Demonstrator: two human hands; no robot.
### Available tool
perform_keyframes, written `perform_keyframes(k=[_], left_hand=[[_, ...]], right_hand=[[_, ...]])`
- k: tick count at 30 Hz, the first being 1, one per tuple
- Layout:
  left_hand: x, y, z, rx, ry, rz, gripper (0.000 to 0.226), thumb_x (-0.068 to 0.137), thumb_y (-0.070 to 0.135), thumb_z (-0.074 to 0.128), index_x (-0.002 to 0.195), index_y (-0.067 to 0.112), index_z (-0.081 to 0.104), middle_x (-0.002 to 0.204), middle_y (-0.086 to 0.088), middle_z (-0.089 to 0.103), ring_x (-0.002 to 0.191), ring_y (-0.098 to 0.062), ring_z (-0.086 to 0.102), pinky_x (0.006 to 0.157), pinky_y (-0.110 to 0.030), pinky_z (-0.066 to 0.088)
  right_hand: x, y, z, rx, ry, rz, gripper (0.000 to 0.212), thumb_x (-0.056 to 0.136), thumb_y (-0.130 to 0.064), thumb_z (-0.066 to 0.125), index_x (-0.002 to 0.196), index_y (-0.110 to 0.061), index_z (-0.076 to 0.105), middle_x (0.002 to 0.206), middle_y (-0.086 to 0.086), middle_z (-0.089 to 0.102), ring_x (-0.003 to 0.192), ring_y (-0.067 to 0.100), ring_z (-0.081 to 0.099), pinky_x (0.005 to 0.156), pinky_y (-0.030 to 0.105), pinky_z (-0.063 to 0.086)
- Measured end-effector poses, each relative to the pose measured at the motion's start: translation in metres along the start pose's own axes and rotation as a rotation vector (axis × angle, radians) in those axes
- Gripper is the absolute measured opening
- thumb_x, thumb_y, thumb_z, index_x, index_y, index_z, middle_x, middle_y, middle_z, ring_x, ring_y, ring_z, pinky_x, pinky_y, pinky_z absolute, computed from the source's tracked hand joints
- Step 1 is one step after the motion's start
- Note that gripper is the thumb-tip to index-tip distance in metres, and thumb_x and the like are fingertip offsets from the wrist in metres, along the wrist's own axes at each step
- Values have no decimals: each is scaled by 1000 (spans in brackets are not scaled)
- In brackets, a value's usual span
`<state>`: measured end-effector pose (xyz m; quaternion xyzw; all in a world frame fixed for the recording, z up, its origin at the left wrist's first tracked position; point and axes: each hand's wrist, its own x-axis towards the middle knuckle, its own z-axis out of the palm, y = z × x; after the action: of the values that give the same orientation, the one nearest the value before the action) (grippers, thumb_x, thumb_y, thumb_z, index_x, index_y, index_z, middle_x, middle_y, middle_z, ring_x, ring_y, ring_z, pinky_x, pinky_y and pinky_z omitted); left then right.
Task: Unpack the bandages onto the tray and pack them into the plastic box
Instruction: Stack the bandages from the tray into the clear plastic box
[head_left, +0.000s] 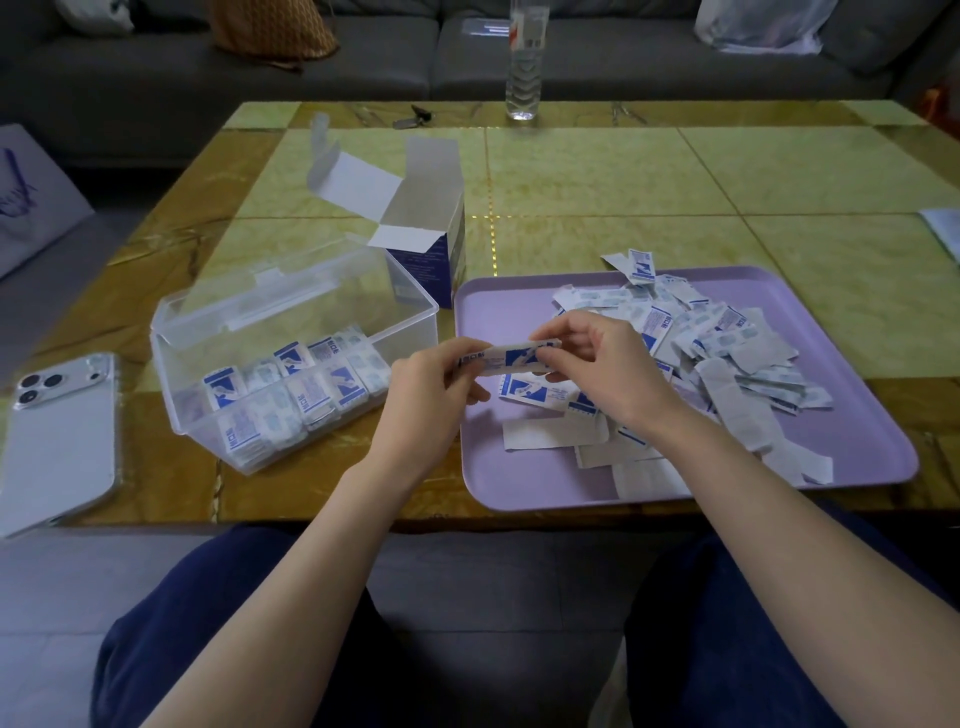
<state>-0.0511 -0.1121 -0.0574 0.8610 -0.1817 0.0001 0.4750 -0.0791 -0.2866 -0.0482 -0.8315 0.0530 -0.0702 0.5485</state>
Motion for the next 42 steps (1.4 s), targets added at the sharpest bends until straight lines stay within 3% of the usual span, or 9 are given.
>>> perform_keyframes(k=[4, 7, 11, 15, 21, 28, 31, 38, 42], left_hand=[[-3, 3, -6, -62, 138, 53, 14, 92, 7, 55, 100, 13, 66, 77, 4, 66, 65, -5, 65, 64, -26, 56], [-6, 4, -10, 45, 230, 127, 6, 89, 13, 59, 91, 16, 64, 68, 18, 57, 63, -2, 58, 60, -13, 44], [-10, 9, -20, 29, 206, 146, 7, 89, 9, 59, 87, 16, 59, 69, 21, 53, 66, 7, 55, 56, -5, 37], [-11, 7, -30, -96, 199, 112, 13, 86, 7, 62, 85, 20, 59, 71, 14, 61, 65, -5, 61, 59, -17, 48], [-21, 10, -46, -33, 147, 189, 13, 84, 2, 60, 84, 15, 60, 73, 15, 59, 68, 0, 54, 60, -7, 40], [-25, 2, -67, -42, 217, 210, 12, 84, 1, 59, 87, 13, 61, 80, 10, 63, 72, 1, 56, 64, -8, 42], [-28, 1, -79, -34, 249, 223, 11, 85, 2, 60, 88, 12, 61, 80, 8, 62, 73, -1, 56, 64, -8, 42], [-30, -20, -123, 319, 411, 154, 29, 91, 13, 55, 120, 14, 54, 104, 3, 53, 95, -12, 50, 82, -25, 36], [-35, -32, -139, 492, 327, 69, 13, 89, 24, 55, 98, 18, 62, 95, 4, 61, 94, -21, 51, 82, -34, 33]], right_hand=[[-1, -5, 0, 114, -51, 21, 20, 85, 0, 63, 82, -20, 66, 76, -2, 71, 64, 15, 70, 67, 24, 58], [-4, -9, 4, 226, -104, 52, 17, 85, 3, 61, 84, -14, 65, 70, -3, 72, 60, 18, 70, 65, 24, 58], [-9, -17, 12, 281, -130, 51, 14, 86, 4, 58, 86, -9, 64, 74, 0, 71, 60, 19, 69, 62, 22, 56], [-15, -26, 18, 290, -157, 45, 12, 88, 3, 57, 89, -8, 62, 82, 8, 69, 64, 19, 69, 66, 25, 58], [-21, -40, 32, -115, -79, -124, 12, 85, -9, 64, 88, -21, 67, 81, -9, 69, 74, 5, 64, 68, 12, 50], [-19, -73, 48, -264, -119, -285, 14, 84, -11, 66, 95, -20, 71, 78, -19, 65, 71, -4, 62, 65, 6, 45], [-14, -86, 59, -318, -128, -311, 10, 84, -13, 68, 90, -20, 73, 75, -15, 68, 68, -2, 63, 61, 6, 44], [18, -118, 77, -331, -17, -275, 9, 80, -13, 71, 88, -12, 75, 66, -14, 64, 56, -7, 56, 57, 4, 42], [46, -129, 92, -258, -9, -114, 6, 81, -10, 70, 86, -11, 72, 76, 3, 68, 63, 5, 59, 52, 9, 49]])
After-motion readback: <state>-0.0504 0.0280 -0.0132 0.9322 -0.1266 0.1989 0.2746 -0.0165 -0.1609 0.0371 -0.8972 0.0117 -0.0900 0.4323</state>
